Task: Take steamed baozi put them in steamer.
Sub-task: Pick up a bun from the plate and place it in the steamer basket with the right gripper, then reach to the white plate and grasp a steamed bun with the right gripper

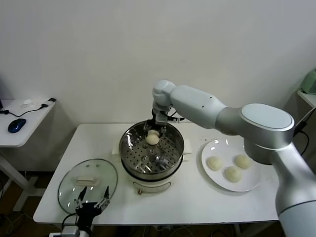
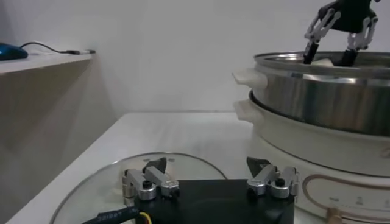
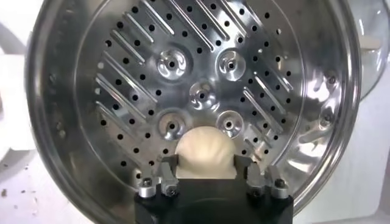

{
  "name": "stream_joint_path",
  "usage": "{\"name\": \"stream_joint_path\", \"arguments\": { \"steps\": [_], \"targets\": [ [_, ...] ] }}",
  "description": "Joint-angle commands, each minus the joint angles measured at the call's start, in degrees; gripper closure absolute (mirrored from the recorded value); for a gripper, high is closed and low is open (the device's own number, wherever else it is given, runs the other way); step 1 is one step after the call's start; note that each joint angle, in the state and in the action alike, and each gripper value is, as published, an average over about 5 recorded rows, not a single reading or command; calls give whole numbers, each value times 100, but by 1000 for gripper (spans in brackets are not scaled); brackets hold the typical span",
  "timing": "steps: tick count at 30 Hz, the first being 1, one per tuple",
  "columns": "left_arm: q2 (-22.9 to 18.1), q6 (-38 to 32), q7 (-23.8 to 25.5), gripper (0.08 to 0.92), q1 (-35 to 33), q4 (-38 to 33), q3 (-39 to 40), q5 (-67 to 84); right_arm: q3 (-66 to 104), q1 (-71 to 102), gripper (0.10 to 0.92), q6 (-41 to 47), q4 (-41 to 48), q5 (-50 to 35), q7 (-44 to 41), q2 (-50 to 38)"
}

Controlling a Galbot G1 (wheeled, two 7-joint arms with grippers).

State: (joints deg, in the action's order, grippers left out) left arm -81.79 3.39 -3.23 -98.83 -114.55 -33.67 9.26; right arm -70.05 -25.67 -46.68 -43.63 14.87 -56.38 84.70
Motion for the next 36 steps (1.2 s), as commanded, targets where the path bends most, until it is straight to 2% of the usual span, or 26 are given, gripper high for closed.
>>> {"name": "stream_joint_path", "arguments": {
  "steps": [1,4,6,9,11,17,22,25,30,36],
  "targets": [
    [-6,18,-4,177,4,-45,-4,2,-207,-527,222,-85,-279,-931,-162,-165],
    [-16,37,1,177,-19,-99,-7,-5,-747,-1349,205,154,-709,-2214,-591,-548],
    [-20,41,4,177,-44,-133,-4,-14,-1394,-2019,203,557,-965,-3398,-861,-861],
    [-18,37,9,177,-82,-176,-5,-24,-2651,-2945,203,1649,-1457,-5056,-1199,-1603],
    [-10,27,9,177,-100,-191,-11,-23,-3299,-3328,202,2471,-1788,-5535,-1295,-2274],
    [9,17,8,177,-71,-193,-22,-1,-4520,-3598,203,4307,-2975,-5490,-639,-3919],
    [6,30,14,177,-46,-197,-52,25,-4330,-2687,202,5802,-3863,-5444,243,-4714],
    [-4,30,13,177,-55,-186,-70,34,-3780,-1865,202,6140,-3735,-5256,510,-4764],
    [-36,31,10,177,-90,-170,-91,19,-2727,-454,203,6300,-2918,-4857,664,-4500],
    [-67,23,5,177,-138,-156,-119,-15,-1856,476,203,6305,-2116,-4505,729,-4050]
  ]
}}
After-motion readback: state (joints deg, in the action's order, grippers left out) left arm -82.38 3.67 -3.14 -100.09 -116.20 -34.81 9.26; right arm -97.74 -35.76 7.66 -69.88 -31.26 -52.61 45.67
